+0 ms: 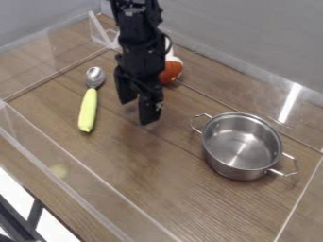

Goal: Remove the green spoon from inside the silver pot and place it on the table

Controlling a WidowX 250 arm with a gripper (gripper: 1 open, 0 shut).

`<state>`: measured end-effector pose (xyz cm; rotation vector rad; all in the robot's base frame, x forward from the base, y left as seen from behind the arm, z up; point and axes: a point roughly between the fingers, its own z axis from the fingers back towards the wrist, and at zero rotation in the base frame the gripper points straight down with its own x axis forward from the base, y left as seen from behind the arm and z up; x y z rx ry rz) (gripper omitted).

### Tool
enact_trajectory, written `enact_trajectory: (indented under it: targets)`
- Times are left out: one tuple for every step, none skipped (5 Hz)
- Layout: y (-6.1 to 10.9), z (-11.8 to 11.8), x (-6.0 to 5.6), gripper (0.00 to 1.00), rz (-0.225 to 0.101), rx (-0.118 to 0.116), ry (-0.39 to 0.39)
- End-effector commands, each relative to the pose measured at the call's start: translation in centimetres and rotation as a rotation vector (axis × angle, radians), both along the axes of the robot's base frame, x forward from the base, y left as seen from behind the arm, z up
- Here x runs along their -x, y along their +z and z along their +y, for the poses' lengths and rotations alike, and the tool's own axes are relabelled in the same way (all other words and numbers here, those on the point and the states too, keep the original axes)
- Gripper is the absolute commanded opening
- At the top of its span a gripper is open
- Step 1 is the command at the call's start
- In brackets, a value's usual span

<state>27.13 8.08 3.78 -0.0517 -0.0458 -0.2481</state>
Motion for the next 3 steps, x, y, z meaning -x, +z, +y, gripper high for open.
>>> enact_trajectory:
  targets:
    - [1.9,0.4,0.3,1.00,-0.080,-0.018,0.043]
    - [2.1,-0.3,0.8,1.00,-0.092,-0.016,0.070]
    - [3.9,-0.5,1.0,1.00,-0.111,-0.021,0.089]
